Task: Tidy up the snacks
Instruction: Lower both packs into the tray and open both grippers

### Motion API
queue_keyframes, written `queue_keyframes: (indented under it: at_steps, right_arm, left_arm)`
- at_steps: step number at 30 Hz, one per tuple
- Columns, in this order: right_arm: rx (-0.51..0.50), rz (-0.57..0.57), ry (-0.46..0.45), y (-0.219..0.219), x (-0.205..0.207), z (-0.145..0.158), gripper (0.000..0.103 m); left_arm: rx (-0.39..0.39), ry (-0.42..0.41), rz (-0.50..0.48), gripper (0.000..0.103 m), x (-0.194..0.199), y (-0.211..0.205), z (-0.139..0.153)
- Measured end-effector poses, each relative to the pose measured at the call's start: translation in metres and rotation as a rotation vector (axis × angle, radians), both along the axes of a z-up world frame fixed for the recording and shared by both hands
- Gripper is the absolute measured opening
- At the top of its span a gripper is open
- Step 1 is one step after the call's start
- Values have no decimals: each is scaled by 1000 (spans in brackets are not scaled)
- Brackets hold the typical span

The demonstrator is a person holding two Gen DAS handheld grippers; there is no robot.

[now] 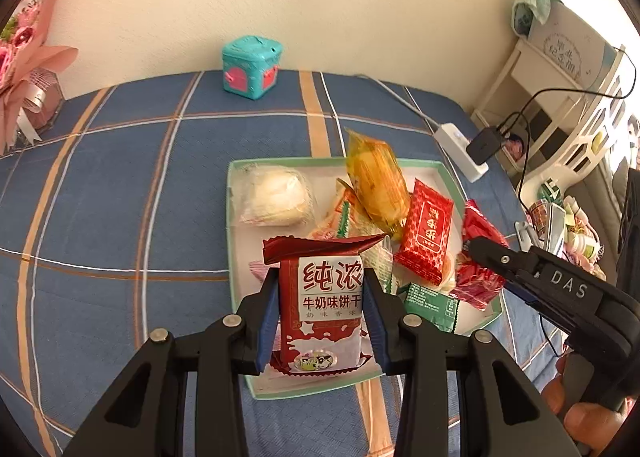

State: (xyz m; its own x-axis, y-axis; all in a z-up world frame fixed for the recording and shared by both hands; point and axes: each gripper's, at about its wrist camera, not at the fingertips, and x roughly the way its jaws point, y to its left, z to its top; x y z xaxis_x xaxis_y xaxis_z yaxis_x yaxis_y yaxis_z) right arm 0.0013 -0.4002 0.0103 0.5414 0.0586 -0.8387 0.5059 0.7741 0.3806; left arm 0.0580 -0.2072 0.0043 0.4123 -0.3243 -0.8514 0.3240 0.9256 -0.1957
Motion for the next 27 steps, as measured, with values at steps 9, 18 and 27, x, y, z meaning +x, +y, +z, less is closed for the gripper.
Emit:
queue_keyframes:
  at_steps: [9, 18, 27]
  right_arm:
    - [3, 50, 31, 9, 14, -18, 49]
    - [-3, 73, 55, 13, 22, -27, 49]
    - [-5, 83, 68, 15, 28, -34, 49]
  left_arm:
    - [-10, 25, -14, 40, 10, -14, -18]
    - [-26, 66, -23, 40, 18, -24, -36]
    - [-30, 58, -17, 40, 24, -28, -41]
